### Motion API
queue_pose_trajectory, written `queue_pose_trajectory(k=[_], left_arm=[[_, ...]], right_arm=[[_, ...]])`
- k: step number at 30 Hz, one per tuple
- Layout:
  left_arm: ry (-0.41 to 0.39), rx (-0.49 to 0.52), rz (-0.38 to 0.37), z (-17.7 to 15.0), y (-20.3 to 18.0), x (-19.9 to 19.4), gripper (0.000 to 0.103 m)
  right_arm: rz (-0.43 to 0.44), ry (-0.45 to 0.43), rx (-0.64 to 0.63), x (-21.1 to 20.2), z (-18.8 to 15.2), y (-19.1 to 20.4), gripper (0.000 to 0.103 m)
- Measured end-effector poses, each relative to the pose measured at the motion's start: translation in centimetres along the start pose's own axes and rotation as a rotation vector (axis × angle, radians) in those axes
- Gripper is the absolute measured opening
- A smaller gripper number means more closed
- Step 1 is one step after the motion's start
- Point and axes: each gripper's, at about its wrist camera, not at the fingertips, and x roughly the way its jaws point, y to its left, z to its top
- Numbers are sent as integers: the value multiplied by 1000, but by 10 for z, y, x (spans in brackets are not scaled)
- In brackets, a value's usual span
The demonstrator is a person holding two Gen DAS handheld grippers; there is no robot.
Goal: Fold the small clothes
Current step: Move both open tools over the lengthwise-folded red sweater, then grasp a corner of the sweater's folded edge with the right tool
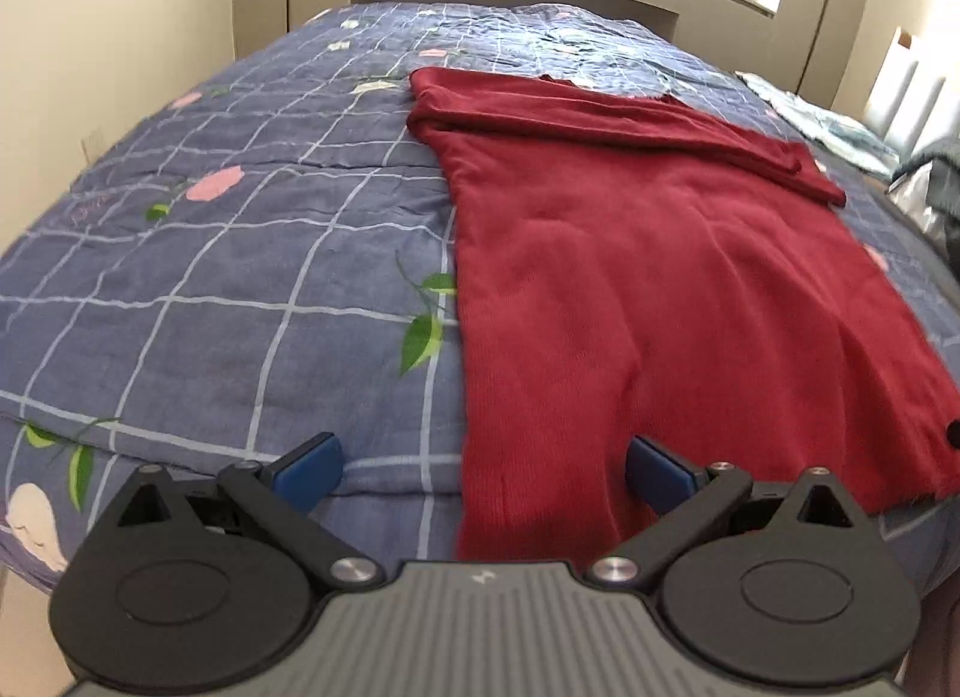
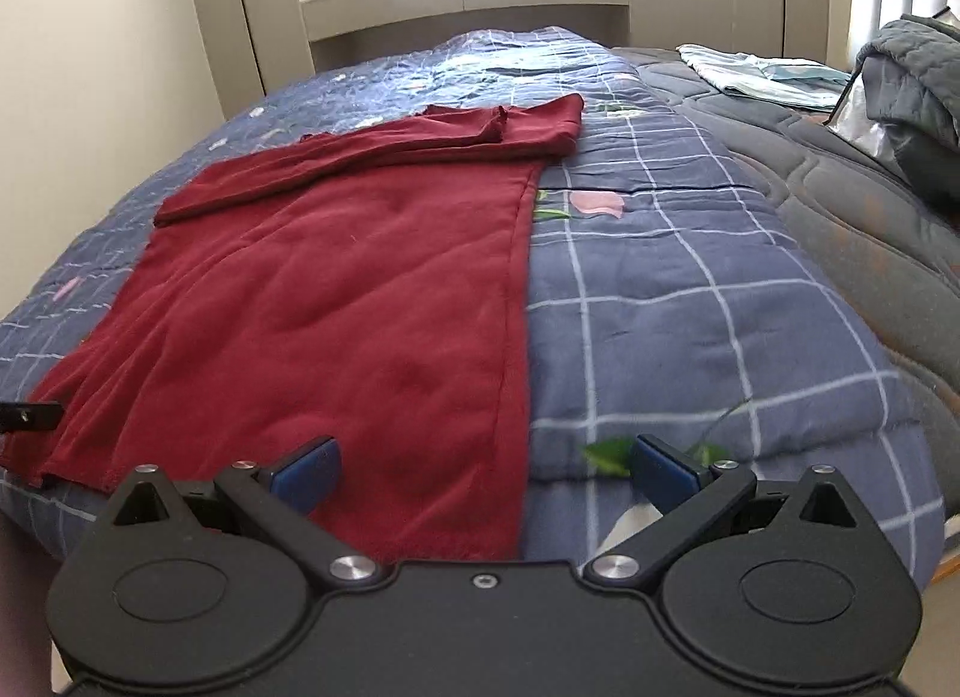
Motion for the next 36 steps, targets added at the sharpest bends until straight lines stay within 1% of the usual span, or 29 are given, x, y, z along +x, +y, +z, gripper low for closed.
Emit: queue_pose_trajectory(k=[3,7,9,10,11,12,13,14,15,17,18,19,20,24,28,30,32,33,35,36], left_arm=[[-2,12,25,-2,-5,-1,102],[4,-2,36,-1,-5,0,103],[4,0,46,-2,-6,1,102],[3,1,51,-2,-7,0,102],[3,3,55,-2,-7,1,103],[3,4,59,-2,-8,1,103],[4,6,62,-2,-8,2,103],[6,7,64,-2,-8,2,103],[9,8,66,-1,-9,2,103],[13,7,65,-1,-8,3,103],[14,8,65,-1,-8,3,103],[16,10,65,0,-8,3,103],[19,11,64,1,-8,3,103],[31,27,67,4,-8,1,103],[-2,93,82,2,-13,-6,103],[-20,122,75,0,-15,-11,103],[-34,151,53,-4,-16,-17,103],[-39,166,41,-6,-17,-20,103],[-42,194,25,-11,-18,-23,103],[-38,209,22,-13,-19,-24,103]], right_arm=[[-10,-1,18,2,-4,0,101],[-16,-17,18,1,-7,0,95],[-15,-24,18,1,-7,-1,91],[-15,-29,17,0,-7,-1,87],[-17,-34,16,-1,-7,-2,80],[-15,-37,12,-2,-8,-1,77],[-13,-38,7,-3,-8,-1,71],[-11,-38,0,-5,-8,0,61],[-6,-40,-5,-6,-9,1,55],[8,-44,-12,-10,-8,2,29],[8,-50,-16,-12,-8,2,23],[21,-57,-13,-15,-7,1,10],[26,-63,2,-17,-6,-1,7],[9,-74,44,-24,-4,-18,5],[24,-49,88,-21,-4,-31,6],[33,-36,91,-19,-5,-32,11],[3,-48,67,-24,-6,-30,32],[-11,-62,43,-27,-6,-28,36],[-20,-82,-11,-34,-7,-24,56],[-17,-92,-31,-38,-8,-22,60]])
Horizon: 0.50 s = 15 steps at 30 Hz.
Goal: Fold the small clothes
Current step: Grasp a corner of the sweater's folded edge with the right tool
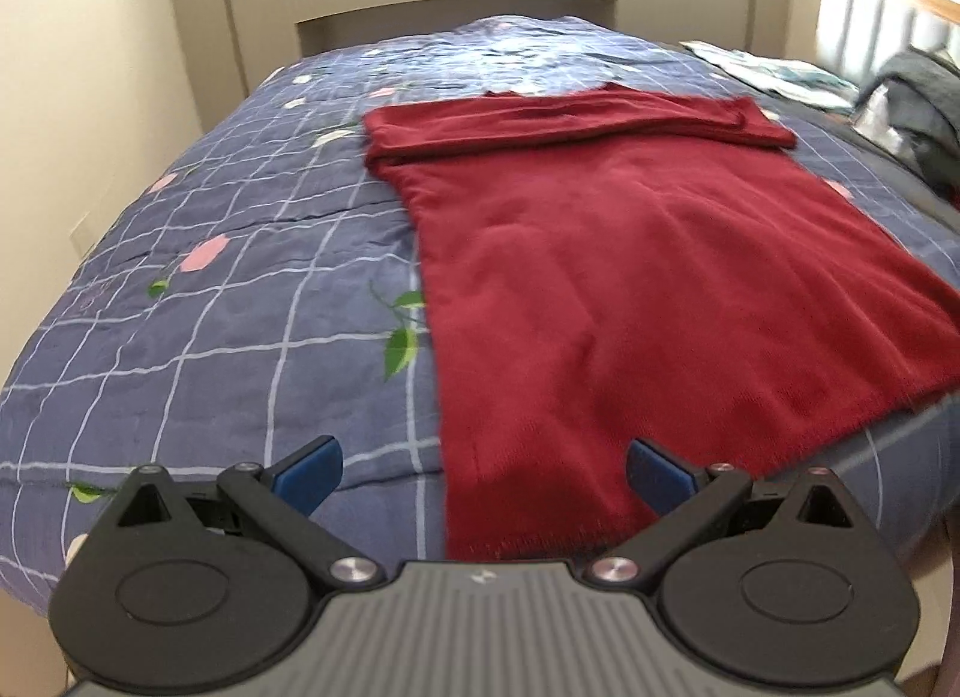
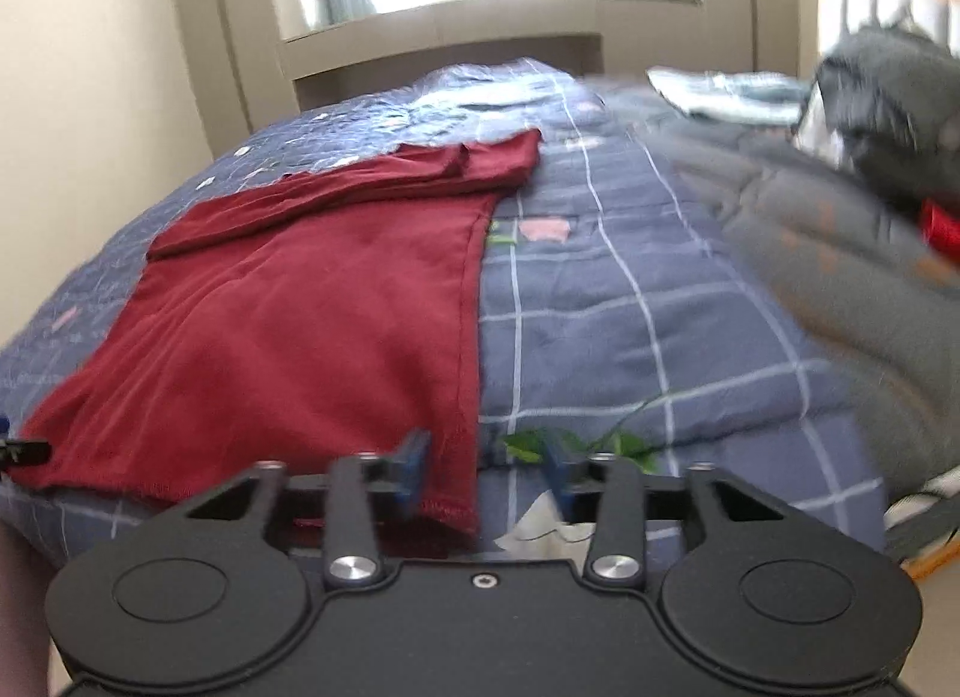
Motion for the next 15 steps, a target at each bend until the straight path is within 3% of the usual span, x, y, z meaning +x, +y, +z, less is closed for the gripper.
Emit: queue_pose_trajectory(k=[5,9,15], left_arm=[[7,23,-16,-3,-3,-3,103],[-3,67,-35,-5,-10,-8,103],[-60,307,24,-20,-39,-14,103]], right_arm=[[33,-46,-110,-15,-5,18,94],[35,-34,-255,-12,-15,46,96],[0,11,-492,7,-31,84,94]])
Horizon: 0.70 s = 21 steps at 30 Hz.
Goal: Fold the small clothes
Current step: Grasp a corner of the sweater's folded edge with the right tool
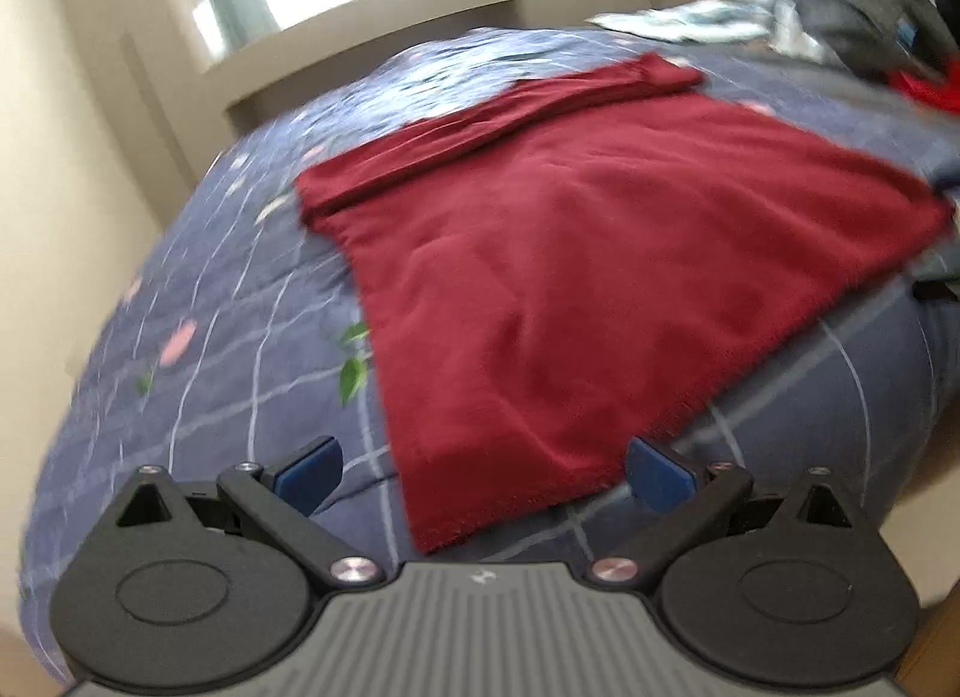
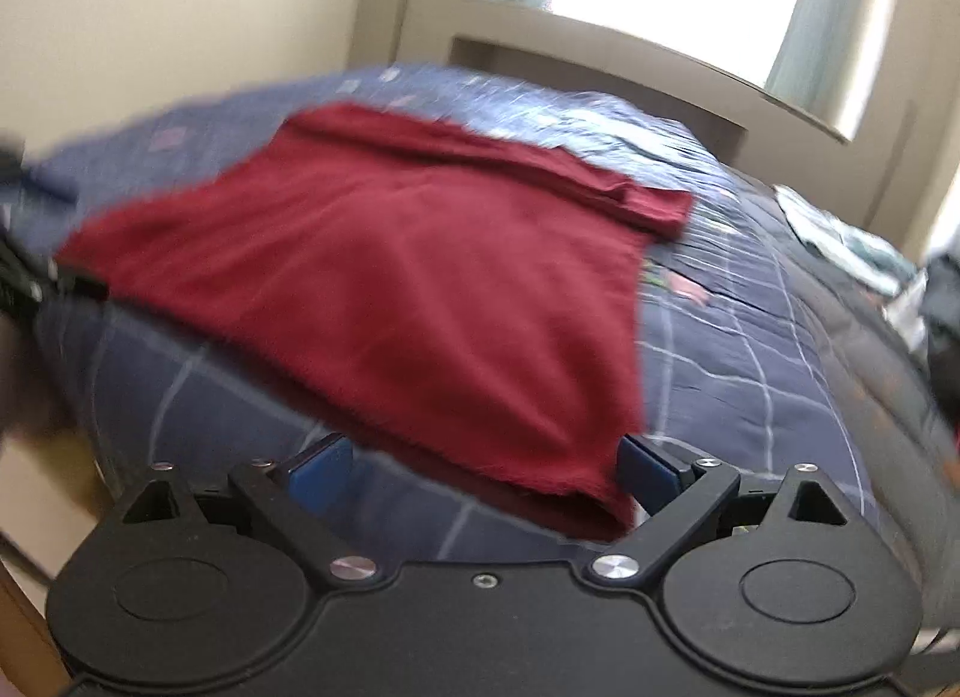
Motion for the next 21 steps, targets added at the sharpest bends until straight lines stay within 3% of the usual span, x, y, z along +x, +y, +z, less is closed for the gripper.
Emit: queue_pose_trajectory(k=[3,7,9,14,16,21], left_arm=[[-22,96,21,-5,-15,-4,103],[-22,133,41,-7,-22,-3,103],[-16,122,39,-6,-23,-1,103],[-20,114,31,-1,-26,0,103],[-36,133,18,0,-31,-3,103],[-69,140,8,7,-46,-4,103]], right_arm=[[-24,-21,-36,2,0,8,94],[-46,-49,-41,5,2,9,91],[-32,-63,-28,7,4,9,79],[-1,-94,-68,9,15,16,30],[20,-106,-75,5,22,16,21],[85,-147,10,-10,41,-3,14]])
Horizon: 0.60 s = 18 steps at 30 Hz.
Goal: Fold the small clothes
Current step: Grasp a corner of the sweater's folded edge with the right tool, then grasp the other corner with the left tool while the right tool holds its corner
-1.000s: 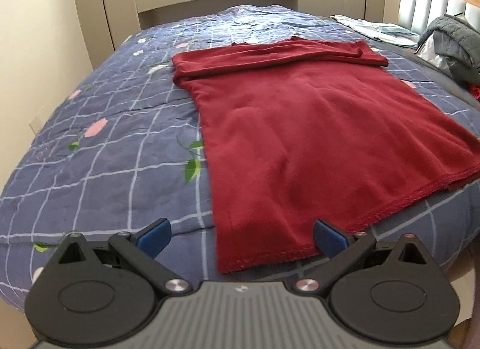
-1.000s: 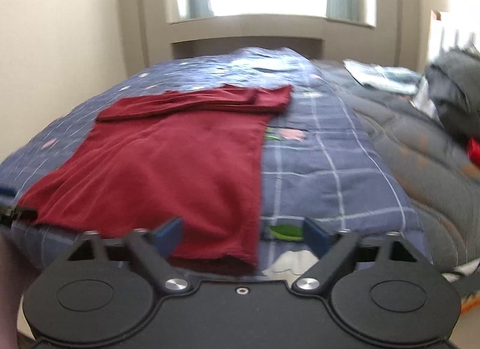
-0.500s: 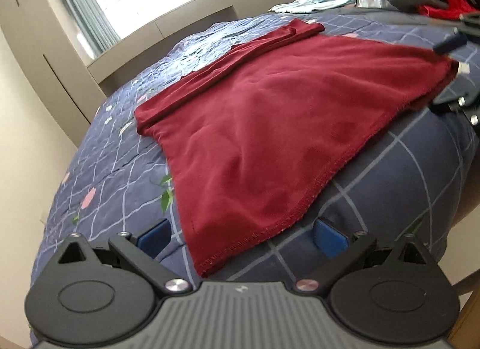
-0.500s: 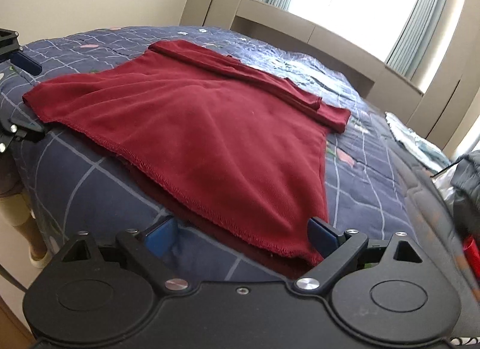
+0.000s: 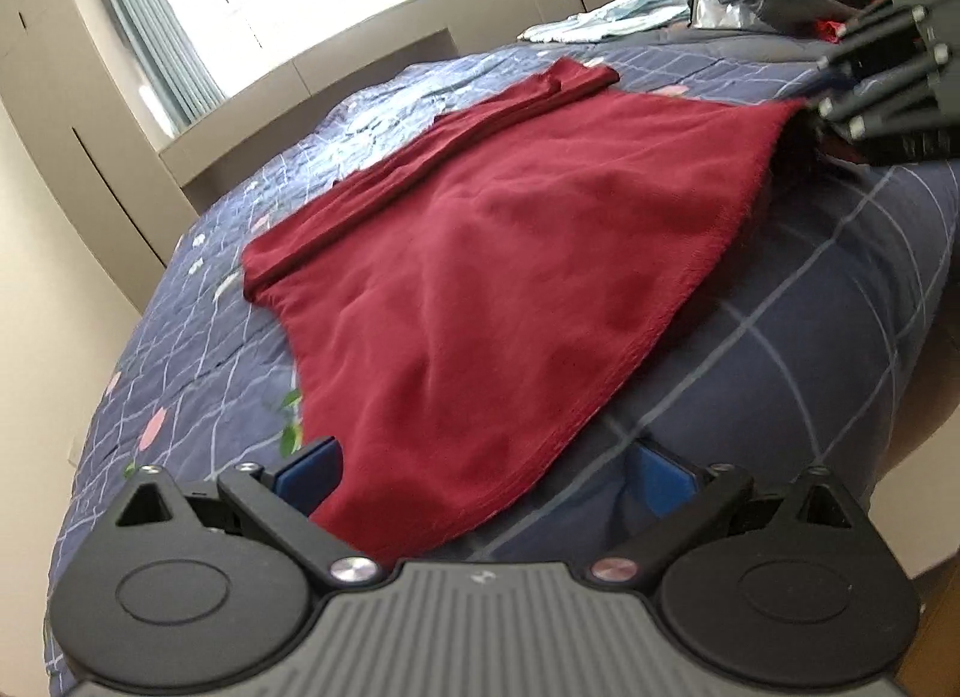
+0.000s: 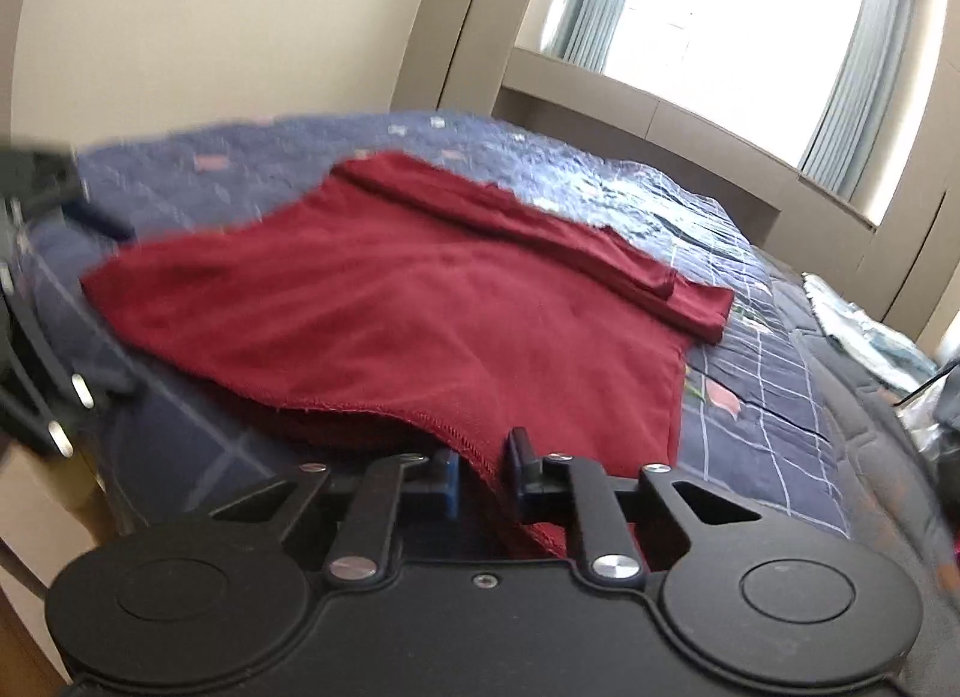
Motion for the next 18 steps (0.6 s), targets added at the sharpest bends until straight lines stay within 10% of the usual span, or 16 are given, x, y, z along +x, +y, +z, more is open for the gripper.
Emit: queue_pose_trajectory(k=[10,18], left_arm=[[-93,-39,-2,30,-30,8,102],[-47,-11,93,25,-17,9,35]], right_arm=[[75,-24,226,-7,27,-37,12],[64,-2,184,-16,12,-36,10]])
